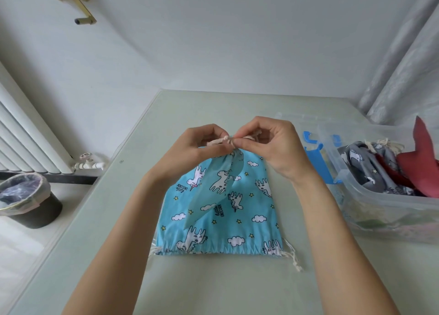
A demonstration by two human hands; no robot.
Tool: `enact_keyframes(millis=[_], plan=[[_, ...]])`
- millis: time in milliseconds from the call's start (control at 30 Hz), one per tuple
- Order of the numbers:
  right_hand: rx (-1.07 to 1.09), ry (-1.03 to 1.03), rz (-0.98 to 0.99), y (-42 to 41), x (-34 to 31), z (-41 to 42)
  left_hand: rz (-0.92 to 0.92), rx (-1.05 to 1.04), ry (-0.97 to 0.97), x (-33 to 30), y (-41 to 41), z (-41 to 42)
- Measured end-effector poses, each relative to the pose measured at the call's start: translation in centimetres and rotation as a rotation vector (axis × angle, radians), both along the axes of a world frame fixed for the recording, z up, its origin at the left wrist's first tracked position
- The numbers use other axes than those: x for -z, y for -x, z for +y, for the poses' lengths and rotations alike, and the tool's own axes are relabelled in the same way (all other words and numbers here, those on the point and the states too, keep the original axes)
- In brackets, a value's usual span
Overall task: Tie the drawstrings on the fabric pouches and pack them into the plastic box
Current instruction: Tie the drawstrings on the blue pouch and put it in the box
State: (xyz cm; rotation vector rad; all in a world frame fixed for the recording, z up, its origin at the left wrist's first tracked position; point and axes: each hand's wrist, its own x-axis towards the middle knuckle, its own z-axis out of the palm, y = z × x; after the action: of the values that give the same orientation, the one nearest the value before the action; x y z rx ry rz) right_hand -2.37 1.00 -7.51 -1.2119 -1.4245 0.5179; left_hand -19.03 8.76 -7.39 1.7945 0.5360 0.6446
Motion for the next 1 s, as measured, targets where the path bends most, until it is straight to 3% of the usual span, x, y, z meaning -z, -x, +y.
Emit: enact_keyframes(millis=[100,267,367,500,567,700,1000], plan=[[0.063,-0.043,-0.112,0.2,-0.3,-0.2,-0.023,-0.077,-0.008,-0.1,-0.3,-0.1],[0.261,-0.265,-0.502,1.6,-0.3,0.2,-0.024,-0.250,-0.062,0.1,-0.8,0.0],[0.252,-0.317,-0.541,1.6,-0.1,0.3,0.007,-0.343,-0.142,0.3,-0.9,0.1],[0.246,-0.299,-0.541,1.4,0.5,0.5,0.112,-0.470,-0.445,0.8,-1.6,-0.6],[0.234,-0.323,-0.502,1.1,0.6,0.6,0.073,-0.387,-0.395,0.7,-1.5,-0.7],[0.215,-0.405,-0.458,0.9,0.6,0.4,-0.016,-0.140,-0.089,-0.3,-0.4,-0.2],[0.260,-0.401,-0.518,0.2,1.1,0.7,-0.084,-0.153,-0.151,-0.5,0.1,0.1]])
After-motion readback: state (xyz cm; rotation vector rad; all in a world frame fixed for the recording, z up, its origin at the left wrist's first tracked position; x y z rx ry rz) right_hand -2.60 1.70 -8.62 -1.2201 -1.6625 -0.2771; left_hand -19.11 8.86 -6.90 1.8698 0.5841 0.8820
